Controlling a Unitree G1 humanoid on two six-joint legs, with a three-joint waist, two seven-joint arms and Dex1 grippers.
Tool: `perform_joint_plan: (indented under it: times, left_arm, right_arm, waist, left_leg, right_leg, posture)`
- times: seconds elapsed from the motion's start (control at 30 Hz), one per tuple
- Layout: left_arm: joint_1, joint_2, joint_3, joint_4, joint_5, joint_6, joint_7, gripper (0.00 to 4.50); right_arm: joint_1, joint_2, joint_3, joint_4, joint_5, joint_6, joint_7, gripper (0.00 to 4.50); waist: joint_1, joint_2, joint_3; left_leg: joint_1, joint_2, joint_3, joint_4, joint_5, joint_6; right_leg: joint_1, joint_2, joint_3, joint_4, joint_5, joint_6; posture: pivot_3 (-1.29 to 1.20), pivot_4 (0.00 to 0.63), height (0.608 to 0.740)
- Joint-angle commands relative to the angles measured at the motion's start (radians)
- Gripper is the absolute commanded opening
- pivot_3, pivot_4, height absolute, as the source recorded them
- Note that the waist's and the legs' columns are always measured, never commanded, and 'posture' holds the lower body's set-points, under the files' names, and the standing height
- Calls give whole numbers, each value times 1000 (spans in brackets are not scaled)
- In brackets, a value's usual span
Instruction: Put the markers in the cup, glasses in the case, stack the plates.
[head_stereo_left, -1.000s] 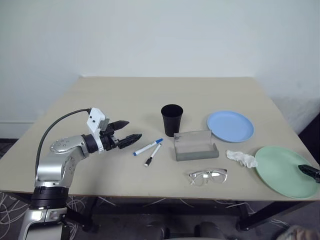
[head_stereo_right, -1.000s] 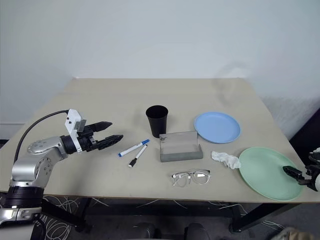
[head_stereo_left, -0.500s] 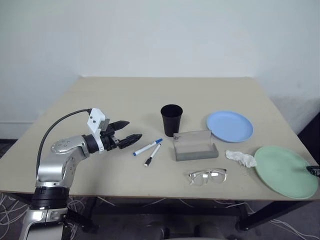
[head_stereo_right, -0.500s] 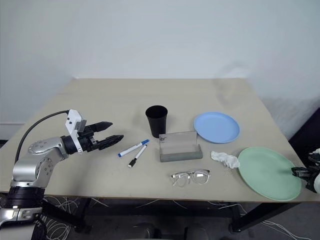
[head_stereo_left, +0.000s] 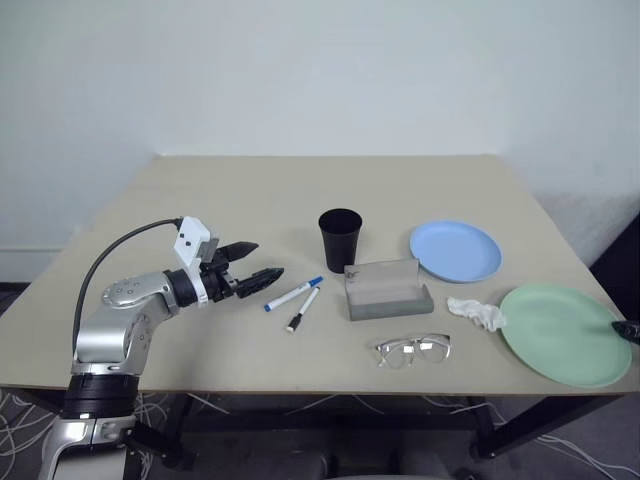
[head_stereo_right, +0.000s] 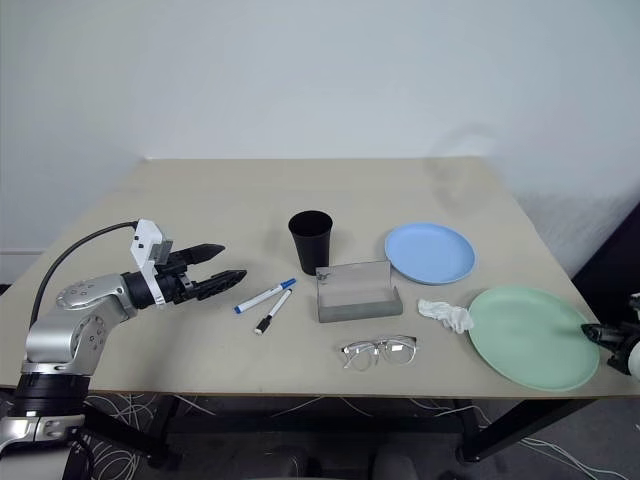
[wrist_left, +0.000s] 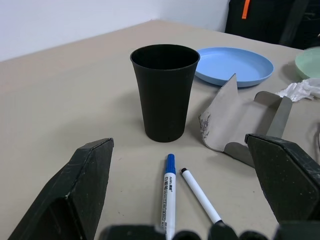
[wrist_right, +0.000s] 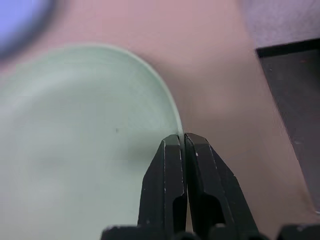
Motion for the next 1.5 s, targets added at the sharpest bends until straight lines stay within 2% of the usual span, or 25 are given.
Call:
perform_joint_plan:
  times: [0.03,0.3,0.43,0.67,0.83,1.17,1.5]
  left_arm:
    - [-12,6,12,-23,4,-16,2,4500]
    - [-24,5,10,-11,11,-19,-3,4500]
    - [-31,5,10,-9,13,-18,-5,4500]
    - [-24,1,11,-21,12,-16,0,4500]
    - [-11,-1,17,-37,10,-13,9,4500]
    - [4,3,30,-53,5,-10,27,4500]
    - [29,12,50,-80,-2,-1,41,4500]
  right_arm:
    - [-59,-21,-68,21,50,13,-2,25]
    - [-152,15,-50,-77,81,31,-18,25]
    - [-245,20,-34,-130,97,72,-50,25]
    - [-399,82,62,-193,69,141,-146,25]
    - [-509,173,156,-199,24,177,-245,25]
    - [-721,313,262,9,-118,88,-432,25]
    - [-817,379,294,266,-216,-86,-531,25]
  waist:
    - [0,0,0]
    - [-2,1,0]
    - [-2,2,0]
    - [-4,2,0]
    - [-3,2,0]
    - [-5,2,0]
    - [-10,2,-1]
  left_leg:
    - [0,0,0,0,0,0]
    - [0,0,1,-1,-1,1]
    - [-1,0,0,-1,-1,1]
    - [-1,0,0,-1,-1,1]
    - [-2,-1,0,-1,-1,1]
    - [-2,-3,-3,-4,-1,1]
    - [-1,-4,-3,-5,-1,1]
  right_leg:
    - [0,0,0,0,0,0]
    - [-1,0,0,0,0,0]
    - [-1,0,1,0,0,0]
    - [-1,0,0,0,0,0]
    - [-2,0,1,0,2,-1]
    - [-3,0,1,0,7,-4]
    - [-3,1,2,0,7,-5]
  posture:
    - [0,0,732]
    - [0,0,732]
    - [0,0,732]
    - [0,0,732]
    - [0,0,732]
    - [0,0,732]
    - [0,0,732]
